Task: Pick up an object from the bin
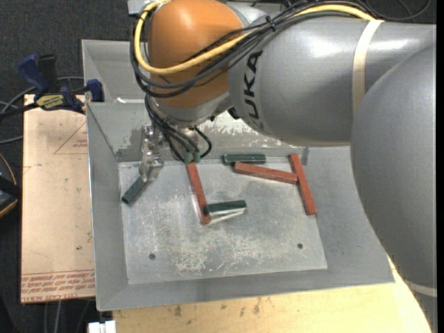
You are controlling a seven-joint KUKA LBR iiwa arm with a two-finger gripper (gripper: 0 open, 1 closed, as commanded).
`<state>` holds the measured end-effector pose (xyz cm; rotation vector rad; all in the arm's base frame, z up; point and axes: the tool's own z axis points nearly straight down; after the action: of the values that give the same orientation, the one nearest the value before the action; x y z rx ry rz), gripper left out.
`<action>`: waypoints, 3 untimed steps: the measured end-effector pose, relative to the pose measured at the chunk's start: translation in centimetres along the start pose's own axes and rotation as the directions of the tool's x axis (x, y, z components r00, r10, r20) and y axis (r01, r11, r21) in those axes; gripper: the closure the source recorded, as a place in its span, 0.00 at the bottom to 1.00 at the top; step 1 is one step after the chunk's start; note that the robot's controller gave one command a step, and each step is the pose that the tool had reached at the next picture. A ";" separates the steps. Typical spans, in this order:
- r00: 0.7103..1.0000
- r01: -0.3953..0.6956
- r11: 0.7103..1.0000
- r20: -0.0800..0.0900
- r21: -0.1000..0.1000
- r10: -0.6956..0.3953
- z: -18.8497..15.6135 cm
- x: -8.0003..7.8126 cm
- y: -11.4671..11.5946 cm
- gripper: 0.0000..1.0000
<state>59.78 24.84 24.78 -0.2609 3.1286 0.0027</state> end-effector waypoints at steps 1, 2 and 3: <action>0.996 0.089 0.996 -0.001 0.000 -0.089 9.0 -0.5 -0.3 0.00; 0.996 0.088 0.996 -0.001 0.000 -0.088 9.0 -0.5 -0.3 0.00; 0.999 0.048 0.999 0.017 -0.004 -0.048 17.0 -3.0 -2.2 1.00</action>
Offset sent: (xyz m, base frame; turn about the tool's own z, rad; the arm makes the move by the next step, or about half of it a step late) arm 0.0000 0.0000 0.0000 0.0000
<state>63.11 23.15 7.77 -0.3342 3.1055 0.0121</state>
